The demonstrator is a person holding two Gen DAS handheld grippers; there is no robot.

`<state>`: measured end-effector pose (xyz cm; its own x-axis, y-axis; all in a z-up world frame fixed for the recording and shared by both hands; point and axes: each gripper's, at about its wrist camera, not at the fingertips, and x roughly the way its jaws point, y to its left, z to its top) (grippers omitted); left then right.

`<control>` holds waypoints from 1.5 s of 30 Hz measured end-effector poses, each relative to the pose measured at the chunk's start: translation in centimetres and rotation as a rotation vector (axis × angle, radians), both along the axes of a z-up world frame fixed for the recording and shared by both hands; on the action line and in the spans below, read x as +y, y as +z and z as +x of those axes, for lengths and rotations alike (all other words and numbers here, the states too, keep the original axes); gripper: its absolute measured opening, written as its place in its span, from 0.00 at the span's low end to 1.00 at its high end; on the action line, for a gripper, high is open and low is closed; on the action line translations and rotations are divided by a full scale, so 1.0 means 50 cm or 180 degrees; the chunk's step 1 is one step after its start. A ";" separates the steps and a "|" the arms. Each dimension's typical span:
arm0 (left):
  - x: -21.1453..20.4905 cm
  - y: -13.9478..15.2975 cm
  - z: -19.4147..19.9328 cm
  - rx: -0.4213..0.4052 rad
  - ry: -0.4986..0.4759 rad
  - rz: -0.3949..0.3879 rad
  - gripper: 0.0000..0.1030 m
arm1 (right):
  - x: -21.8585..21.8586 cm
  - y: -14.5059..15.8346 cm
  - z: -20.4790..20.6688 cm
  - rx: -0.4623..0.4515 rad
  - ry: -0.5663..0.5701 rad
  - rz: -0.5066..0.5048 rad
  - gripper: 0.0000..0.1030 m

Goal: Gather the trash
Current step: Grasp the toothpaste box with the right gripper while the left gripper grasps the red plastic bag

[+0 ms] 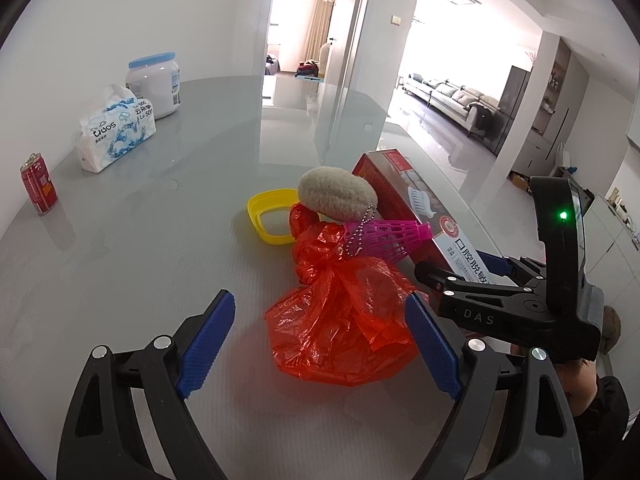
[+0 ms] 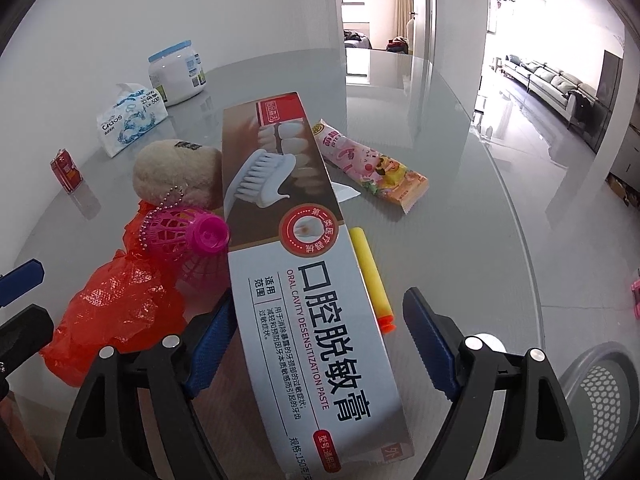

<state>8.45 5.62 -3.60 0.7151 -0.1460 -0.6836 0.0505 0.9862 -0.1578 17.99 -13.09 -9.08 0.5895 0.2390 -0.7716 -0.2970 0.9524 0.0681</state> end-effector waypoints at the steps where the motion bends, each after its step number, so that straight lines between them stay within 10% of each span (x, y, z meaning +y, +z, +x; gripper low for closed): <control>1: 0.001 -0.002 0.000 0.0006 0.0003 -0.0004 0.82 | 0.003 -0.001 0.002 0.0000 0.0001 -0.0001 0.73; 13: 0.000 -0.014 0.004 0.0049 0.0003 -0.0012 0.82 | -0.041 0.003 -0.030 -0.0073 -0.0209 0.0250 0.50; 36: -0.064 -0.038 0.046 0.0136 0.0062 0.0053 0.86 | -0.126 0.028 -0.123 -0.0244 -0.0503 0.0619 0.50; 45: -0.049 -0.085 0.059 0.0391 0.0068 0.0010 0.32 | -0.129 0.022 -0.144 -0.0200 -0.0560 0.0677 0.50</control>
